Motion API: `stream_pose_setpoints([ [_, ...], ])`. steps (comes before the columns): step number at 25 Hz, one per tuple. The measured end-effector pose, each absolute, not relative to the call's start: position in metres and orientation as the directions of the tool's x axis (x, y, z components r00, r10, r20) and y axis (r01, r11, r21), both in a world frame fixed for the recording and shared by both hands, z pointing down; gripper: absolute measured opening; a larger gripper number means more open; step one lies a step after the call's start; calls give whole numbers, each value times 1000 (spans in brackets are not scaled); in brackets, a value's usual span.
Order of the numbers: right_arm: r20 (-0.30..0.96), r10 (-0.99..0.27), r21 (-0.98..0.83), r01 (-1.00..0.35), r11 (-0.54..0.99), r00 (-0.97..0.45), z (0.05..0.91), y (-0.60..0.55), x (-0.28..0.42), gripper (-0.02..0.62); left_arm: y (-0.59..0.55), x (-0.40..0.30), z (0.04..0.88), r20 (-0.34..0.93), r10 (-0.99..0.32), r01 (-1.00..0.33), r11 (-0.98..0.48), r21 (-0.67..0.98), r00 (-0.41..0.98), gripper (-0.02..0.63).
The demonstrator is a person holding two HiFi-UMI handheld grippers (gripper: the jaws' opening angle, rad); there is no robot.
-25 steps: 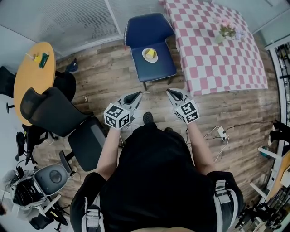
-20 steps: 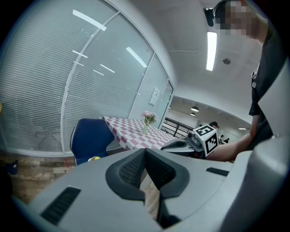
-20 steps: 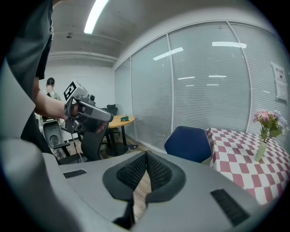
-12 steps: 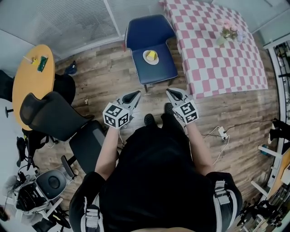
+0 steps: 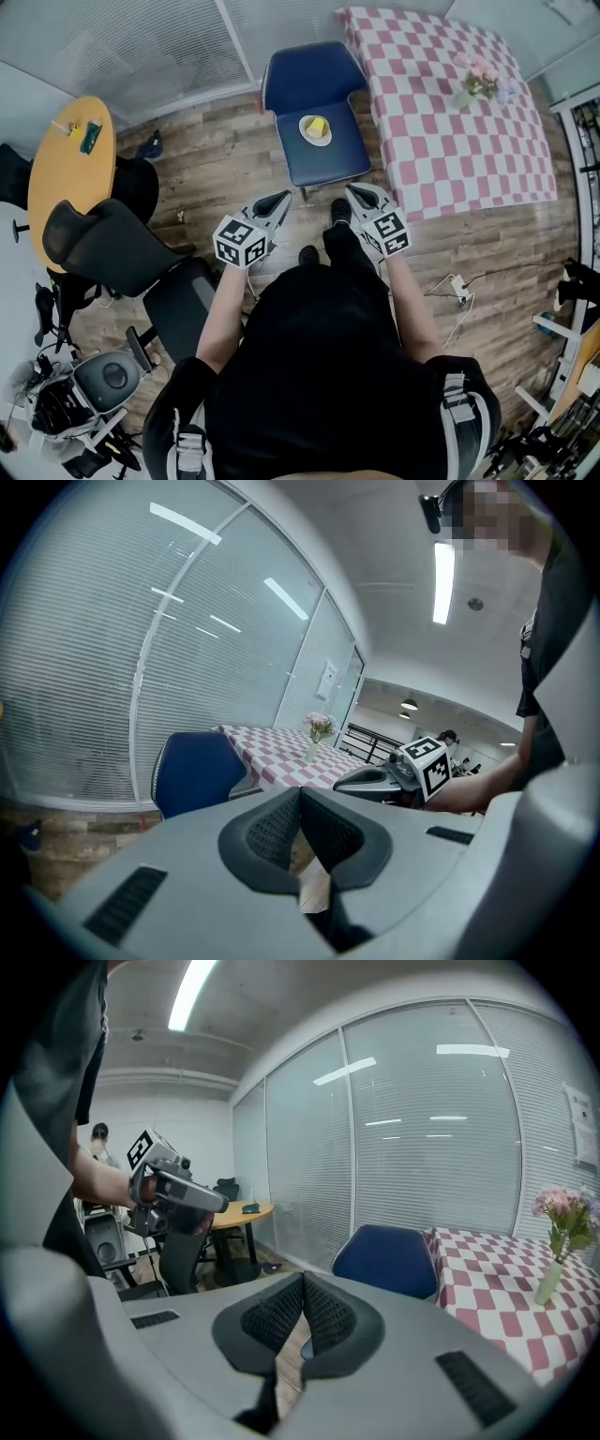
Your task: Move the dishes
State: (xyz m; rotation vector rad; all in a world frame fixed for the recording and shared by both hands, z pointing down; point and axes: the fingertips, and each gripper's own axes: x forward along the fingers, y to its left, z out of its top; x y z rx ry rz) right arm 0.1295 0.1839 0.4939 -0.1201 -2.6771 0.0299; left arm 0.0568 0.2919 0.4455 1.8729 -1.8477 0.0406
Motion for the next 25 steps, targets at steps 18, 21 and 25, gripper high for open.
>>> stream_pose_setpoints([
  [18,470,234,-99,212,972,-851,531,60,41,17,171,-15,474,453,-892,-924,183,335,-12,21],
  [21,475,257,-108,234,966,-842,540,38,28,17,152,-23,479,464,-885,-920,203,334,-27,21],
  [25,483,302,-117,281,953,-822,551,17,11,17,133,-32,484,486,-872,-916,237,323,-54,21],
])
